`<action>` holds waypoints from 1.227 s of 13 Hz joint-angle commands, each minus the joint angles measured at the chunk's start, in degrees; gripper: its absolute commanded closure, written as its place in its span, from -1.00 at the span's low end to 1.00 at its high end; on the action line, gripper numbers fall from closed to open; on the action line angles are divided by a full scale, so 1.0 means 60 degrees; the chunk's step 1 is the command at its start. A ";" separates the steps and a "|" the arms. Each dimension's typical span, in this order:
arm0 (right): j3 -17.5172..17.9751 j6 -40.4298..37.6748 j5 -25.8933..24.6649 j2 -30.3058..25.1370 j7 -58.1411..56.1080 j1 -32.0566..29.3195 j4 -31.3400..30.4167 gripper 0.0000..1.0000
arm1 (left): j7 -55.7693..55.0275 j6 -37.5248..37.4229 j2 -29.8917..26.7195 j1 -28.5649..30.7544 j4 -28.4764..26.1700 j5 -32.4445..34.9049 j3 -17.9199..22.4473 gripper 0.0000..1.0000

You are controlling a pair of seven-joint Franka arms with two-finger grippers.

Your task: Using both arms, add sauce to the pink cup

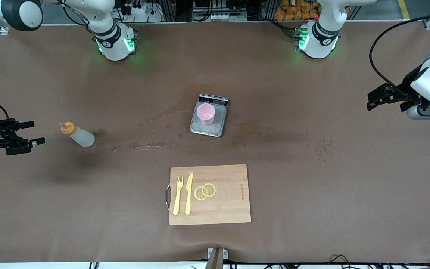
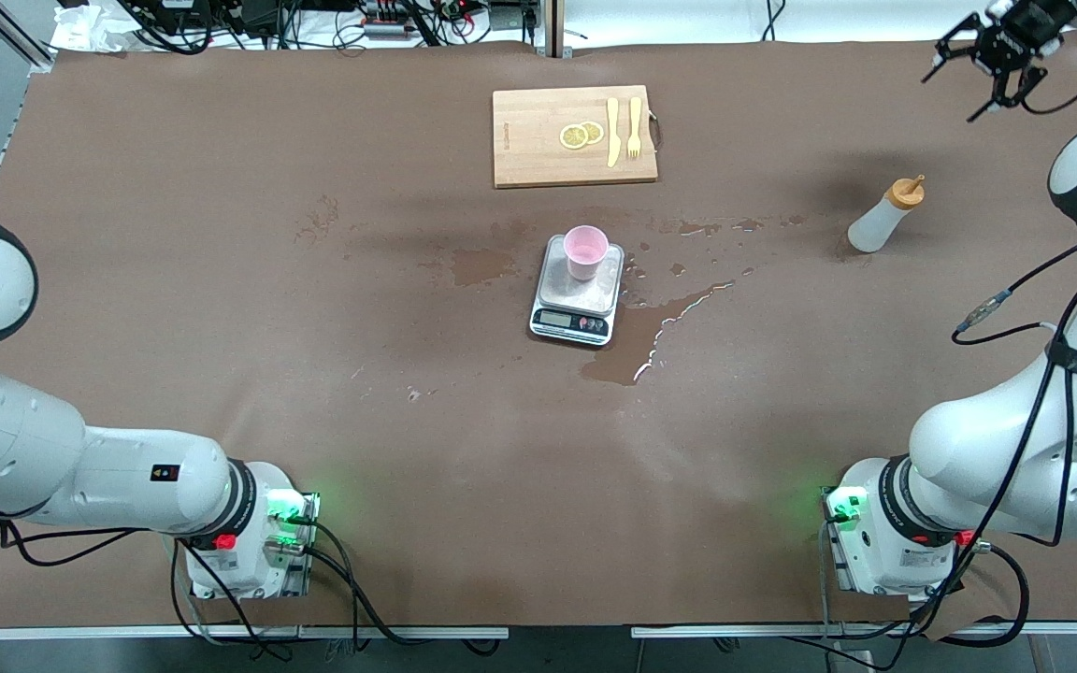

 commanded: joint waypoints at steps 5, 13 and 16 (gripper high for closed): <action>0.0008 0.0879 -0.2068 -0.1653 -0.0076 0.1983 -0.0149 -1.00 | 0.0104 -0.0114 -0.0177 0.0031 -0.0080 -0.0008 0.0017 -1.00; 0.0008 0.2007 -0.3731 -0.4523 -0.1892 0.3247 -0.2048 -1.00 | 0.0105 -0.0114 -0.0162 0.0017 -0.0080 -0.0008 0.0017 -1.00; 0.0008 0.3863 -0.3805 -0.6220 -0.2900 0.3249 -0.4665 -1.00 | 0.0090 -0.0099 -0.0177 0.0002 -0.0094 -0.0023 0.0017 -1.00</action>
